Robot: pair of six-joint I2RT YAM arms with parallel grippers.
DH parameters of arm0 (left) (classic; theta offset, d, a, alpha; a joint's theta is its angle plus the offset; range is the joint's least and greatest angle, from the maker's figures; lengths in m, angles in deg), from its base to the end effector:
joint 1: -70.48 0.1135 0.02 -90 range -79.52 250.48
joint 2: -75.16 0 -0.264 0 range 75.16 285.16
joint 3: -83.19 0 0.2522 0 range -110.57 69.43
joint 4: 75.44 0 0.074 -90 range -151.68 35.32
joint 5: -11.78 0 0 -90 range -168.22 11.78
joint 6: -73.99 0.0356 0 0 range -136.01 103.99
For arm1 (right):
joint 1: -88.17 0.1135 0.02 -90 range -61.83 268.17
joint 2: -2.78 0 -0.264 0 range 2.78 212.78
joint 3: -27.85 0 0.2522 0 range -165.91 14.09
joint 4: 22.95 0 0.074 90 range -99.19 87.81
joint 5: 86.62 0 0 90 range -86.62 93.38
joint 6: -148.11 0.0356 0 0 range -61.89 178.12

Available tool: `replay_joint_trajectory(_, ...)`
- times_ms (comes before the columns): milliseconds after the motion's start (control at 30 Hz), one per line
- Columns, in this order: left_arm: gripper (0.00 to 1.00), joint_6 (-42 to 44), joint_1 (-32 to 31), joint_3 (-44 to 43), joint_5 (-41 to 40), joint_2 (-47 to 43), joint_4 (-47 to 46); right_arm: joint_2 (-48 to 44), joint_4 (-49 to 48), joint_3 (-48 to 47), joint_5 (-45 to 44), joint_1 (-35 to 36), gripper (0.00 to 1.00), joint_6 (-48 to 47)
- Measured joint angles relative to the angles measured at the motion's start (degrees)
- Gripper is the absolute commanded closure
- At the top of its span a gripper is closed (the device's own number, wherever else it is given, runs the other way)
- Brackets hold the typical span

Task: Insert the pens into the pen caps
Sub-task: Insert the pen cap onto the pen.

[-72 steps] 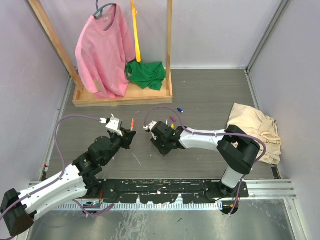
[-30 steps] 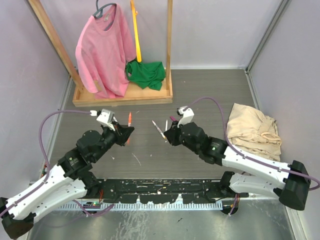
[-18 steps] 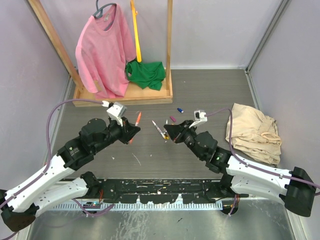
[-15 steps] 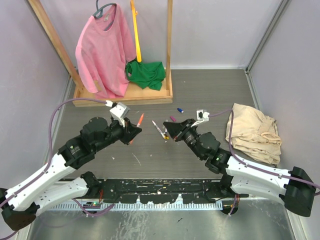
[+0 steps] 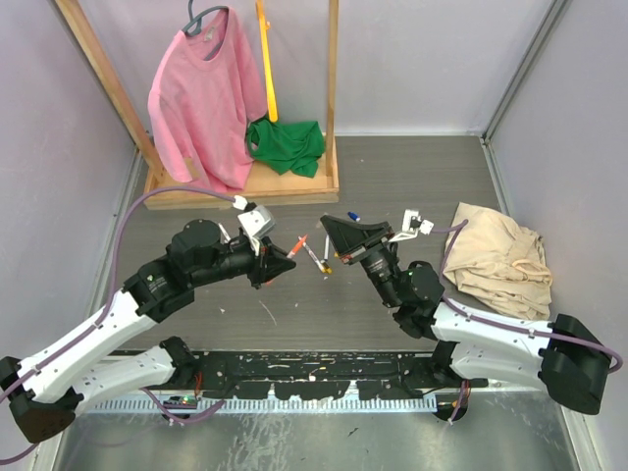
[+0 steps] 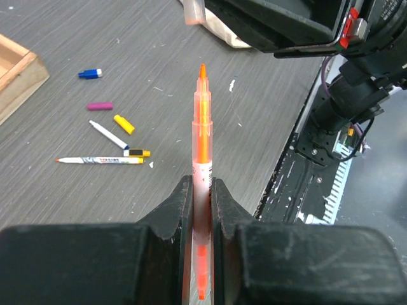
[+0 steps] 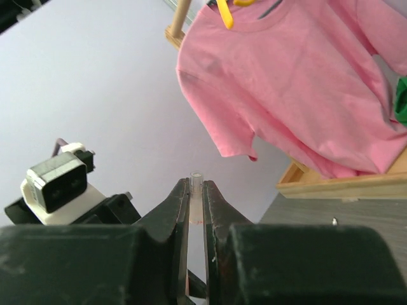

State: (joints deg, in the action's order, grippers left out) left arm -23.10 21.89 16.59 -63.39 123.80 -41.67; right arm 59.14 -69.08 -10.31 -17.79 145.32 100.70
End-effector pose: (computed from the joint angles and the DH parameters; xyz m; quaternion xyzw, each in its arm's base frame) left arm 0.1187 -0.1484 0.3599 0.3530 0.7121 -0.3703 0.4808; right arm 0.1237 0.1678 0.3047 0.0919 0.5226 0.5829 0.6153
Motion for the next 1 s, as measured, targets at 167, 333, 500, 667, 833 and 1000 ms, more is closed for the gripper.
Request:
replay_joint_trajectory(167, 1.00, -0.4, 0.0, -0.1, 2.3, 0.7, -1.1, 1.2, -5.1, 0.0, 0.2, 0.0, 1.00, 0.0)
replay_joint_trajectory(333, 1.00, -1.7, 0.0, -0.1, 3.2, 0.7, -2.6, 2.6, -7.9, 0.0, 0.8, 0.0, 1.00, 0.0)
replay_joint_trajectory(500, 1.00, -3.2, 0.0, -0.1, 3.6, 0.7, -4.1, 3.4, -9.2, 0.0, 2.2, 0.0, 1.00, 0.0)
replay_joint_trajectory(667, 1.00, -4.3, 0.0, -0.1, 3.9, 0.7, -4.7, 3.9, -10.2, 0.0, 3.6, 0.0, 1.00, 0.1)
replay_joint_trajectory(833, 1.00, -4.5, 0.0, -0.1, 4.0, 0.7, -5.1, 3.9, -10.8, 0.0, 4.6, 0.0, 1.00, 0.1)
replay_joint_trajectory(1000, 1.00, -4.7, 0.0, -0.1, 4.0, 0.7, -5.2, 3.9, -11.3, 0.0, 5.0, 0.0, 1.00, 0.1)
